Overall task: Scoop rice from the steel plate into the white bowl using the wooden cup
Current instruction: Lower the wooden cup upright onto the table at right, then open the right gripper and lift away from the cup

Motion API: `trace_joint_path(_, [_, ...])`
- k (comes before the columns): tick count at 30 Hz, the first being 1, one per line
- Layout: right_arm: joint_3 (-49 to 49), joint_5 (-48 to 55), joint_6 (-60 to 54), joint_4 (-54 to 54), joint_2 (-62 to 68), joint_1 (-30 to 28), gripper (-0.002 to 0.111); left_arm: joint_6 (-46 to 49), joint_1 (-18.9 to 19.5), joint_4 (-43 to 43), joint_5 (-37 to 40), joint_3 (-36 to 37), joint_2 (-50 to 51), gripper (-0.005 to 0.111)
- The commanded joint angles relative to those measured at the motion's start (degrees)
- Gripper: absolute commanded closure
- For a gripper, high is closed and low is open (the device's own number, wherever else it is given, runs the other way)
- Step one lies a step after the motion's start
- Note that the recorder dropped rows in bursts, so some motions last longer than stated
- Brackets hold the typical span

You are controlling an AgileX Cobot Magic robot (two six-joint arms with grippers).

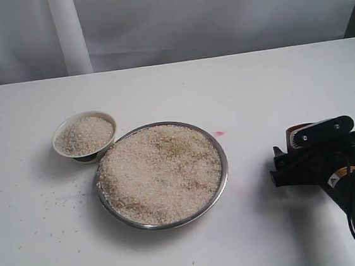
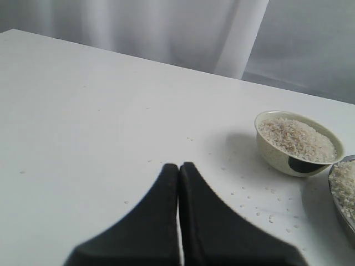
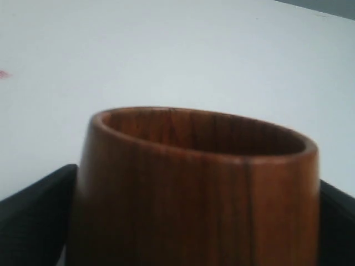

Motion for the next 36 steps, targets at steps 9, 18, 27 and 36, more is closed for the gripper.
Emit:
trace_joint_path(9, [1.3,-2.8,0.29,-0.46,-1.05,-0.42,0.02,-0.21,-0.37,-0.31,-0.37,-0.08,0.02,0.107])
trace_joint_path(18, [5.03,-5.6,0.29,-0.72,-7.15,0.17,0.02,-0.21,-0.37,-0.31,-0.37,-0.08,0.02,0.107])
trace_joint_path(27, [7.32,-4.36,0.29,0.16,-19.33,2.69,0.02,-0.21,-0.37,-0.31,-0.37,-0.08,0.02,0.107])
trace_joint_path(36, [9.57,0.3,0.29,4.44,-38.34,7.05,0.027,-0.21,-0.37,-0.31,-0.37,-0.08,0.02,0.107])
